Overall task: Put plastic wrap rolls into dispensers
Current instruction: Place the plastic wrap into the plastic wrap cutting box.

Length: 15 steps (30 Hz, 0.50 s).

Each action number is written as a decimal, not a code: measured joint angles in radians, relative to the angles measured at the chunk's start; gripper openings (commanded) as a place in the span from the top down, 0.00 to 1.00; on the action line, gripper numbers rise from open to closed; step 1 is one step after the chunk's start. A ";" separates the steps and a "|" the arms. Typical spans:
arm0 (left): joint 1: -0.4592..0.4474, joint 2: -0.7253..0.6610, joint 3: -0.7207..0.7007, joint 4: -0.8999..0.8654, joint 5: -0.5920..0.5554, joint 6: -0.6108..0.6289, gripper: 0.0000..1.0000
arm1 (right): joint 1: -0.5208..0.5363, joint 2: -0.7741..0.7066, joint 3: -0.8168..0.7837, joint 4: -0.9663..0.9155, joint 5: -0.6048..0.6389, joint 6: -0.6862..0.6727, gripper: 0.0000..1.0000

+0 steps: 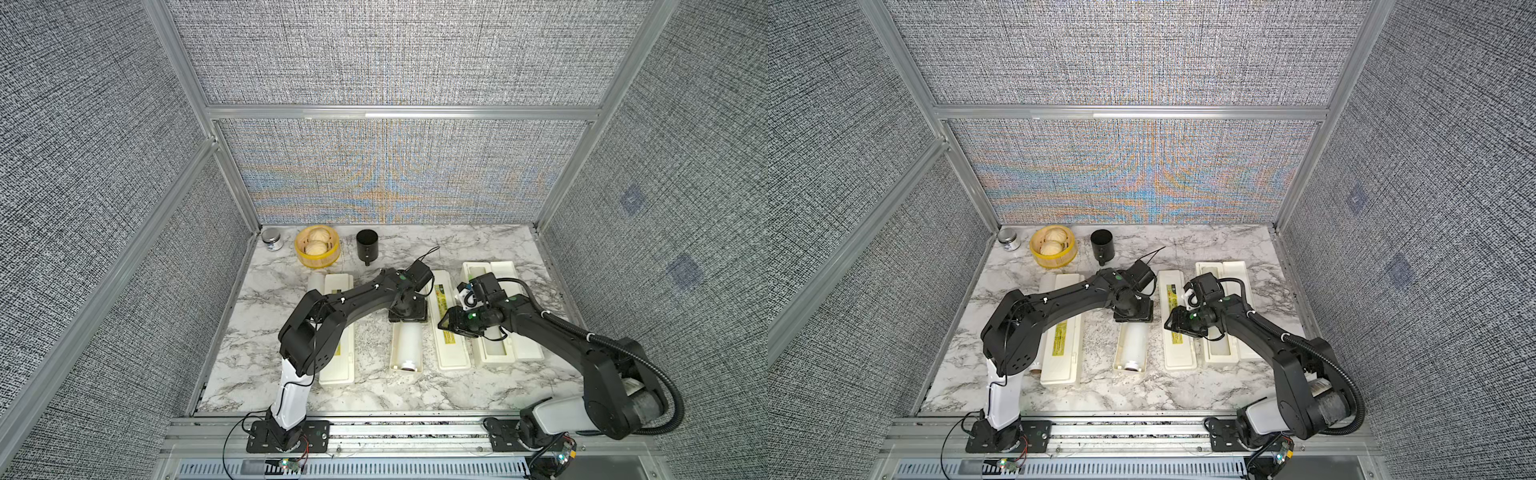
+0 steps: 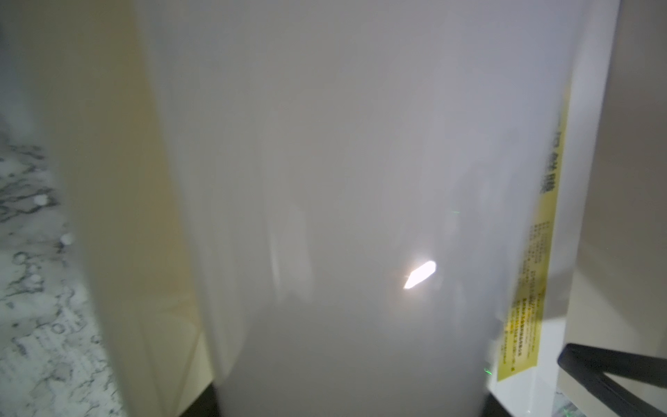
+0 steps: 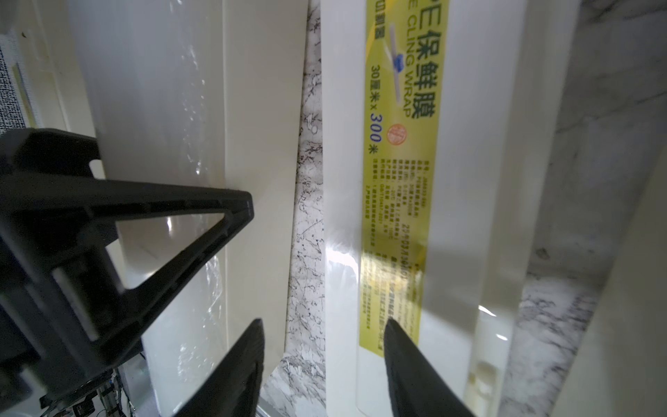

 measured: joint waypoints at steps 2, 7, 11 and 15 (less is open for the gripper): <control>0.000 0.003 0.009 -0.010 -0.005 0.000 0.35 | 0.000 0.001 0.000 0.000 0.000 0.000 0.44; -0.001 -0.001 0.019 -0.036 -0.023 -0.001 0.29 | 0.000 0.005 0.000 0.000 0.000 0.000 0.44; 0.000 -0.010 0.019 -0.061 -0.051 -0.004 0.26 | 0.000 0.009 0.000 0.000 0.000 0.000 0.44; 0.001 -0.011 0.020 -0.078 -0.073 -0.007 0.24 | 0.000 0.009 0.000 0.000 0.000 0.000 0.44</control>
